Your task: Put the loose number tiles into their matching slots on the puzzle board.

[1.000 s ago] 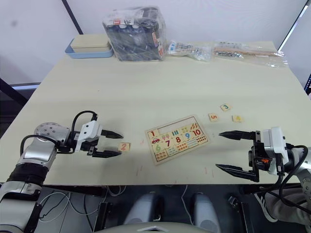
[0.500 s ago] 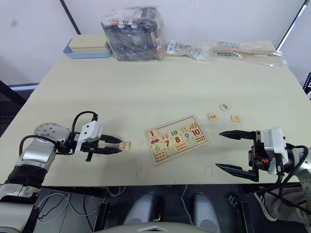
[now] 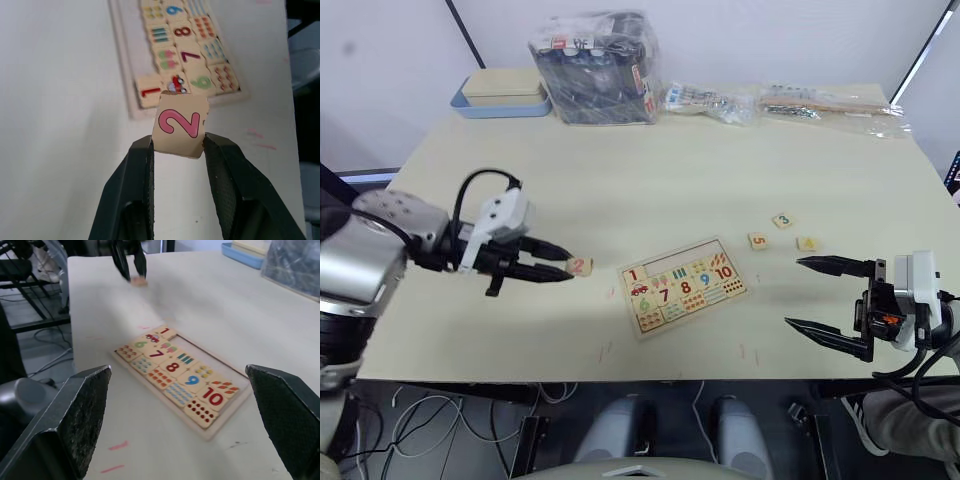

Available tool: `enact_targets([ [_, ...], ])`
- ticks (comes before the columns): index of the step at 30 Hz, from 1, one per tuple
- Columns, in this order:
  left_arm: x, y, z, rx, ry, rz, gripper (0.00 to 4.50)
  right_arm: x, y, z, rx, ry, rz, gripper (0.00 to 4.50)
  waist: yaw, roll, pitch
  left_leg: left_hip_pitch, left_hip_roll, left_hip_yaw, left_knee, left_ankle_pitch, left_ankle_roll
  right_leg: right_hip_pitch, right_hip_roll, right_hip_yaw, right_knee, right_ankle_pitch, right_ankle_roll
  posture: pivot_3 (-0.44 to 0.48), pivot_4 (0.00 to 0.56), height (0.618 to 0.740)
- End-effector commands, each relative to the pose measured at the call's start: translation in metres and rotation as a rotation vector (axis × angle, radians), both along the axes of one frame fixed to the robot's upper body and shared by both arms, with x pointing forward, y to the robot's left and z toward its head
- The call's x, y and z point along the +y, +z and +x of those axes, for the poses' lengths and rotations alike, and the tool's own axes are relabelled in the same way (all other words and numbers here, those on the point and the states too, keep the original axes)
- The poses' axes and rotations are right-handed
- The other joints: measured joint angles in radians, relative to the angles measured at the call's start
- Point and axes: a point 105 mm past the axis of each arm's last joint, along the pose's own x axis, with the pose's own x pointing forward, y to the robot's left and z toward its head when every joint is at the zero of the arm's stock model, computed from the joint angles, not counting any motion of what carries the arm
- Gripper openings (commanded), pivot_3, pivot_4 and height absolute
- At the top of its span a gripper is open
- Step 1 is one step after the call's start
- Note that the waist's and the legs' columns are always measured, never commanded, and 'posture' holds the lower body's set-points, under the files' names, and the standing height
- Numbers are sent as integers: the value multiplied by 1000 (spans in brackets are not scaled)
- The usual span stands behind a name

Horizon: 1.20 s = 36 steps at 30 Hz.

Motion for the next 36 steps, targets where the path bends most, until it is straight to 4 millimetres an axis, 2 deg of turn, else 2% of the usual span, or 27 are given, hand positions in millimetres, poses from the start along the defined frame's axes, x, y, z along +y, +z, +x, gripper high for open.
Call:
enact_targets([
  [1,-4,3,-4,32,67,94,1005,3,8,-4,-45,6,5,4500,0,1,0,0,0,0,0,0,0,0,0,0,0,0,0,0,150,740],
  [4,-10,11,-3,64,107,121,1005,8,7,-5,-44,11,12,4500,-1,0,1,0,0,0,0,0,0,0,1,0,1,0,0,0,150,740],
  [6,-27,20,1,68,122,122,1005,4,7,-6,-45,7,18,4500,1,0,1,0,0,-1,0,0,0,0,2,1,1,0,1,0,150,740],
  [10,-36,31,6,85,157,128,1005,12,7,-5,-52,13,26,4500,1,0,1,-1,-2,-3,3,0,0,1,2,2,0,-1,2,0,150,740],
  [15,-59,34,15,60,172,186,1005,12,10,-5,-65,9,31,4500,0,-1,2,-1,-2,-3,3,0,0,0,3,3,1,-1,2,0,150,740],
  [24,-79,14,25,91,184,296,1005,17,10,-4,-79,-18,44,4500,0,0,1,-1,-2,-3,3,0,0,0,3,4,3,-1,2,0,150,740],
  [36,-101,-13,33,98,279,328,1005,23,5,-4,-86,-38,58,4500,1,0,2,-2,-2,-4,4,0,0,0,3,5,3,-1,2,0,150,740],
])
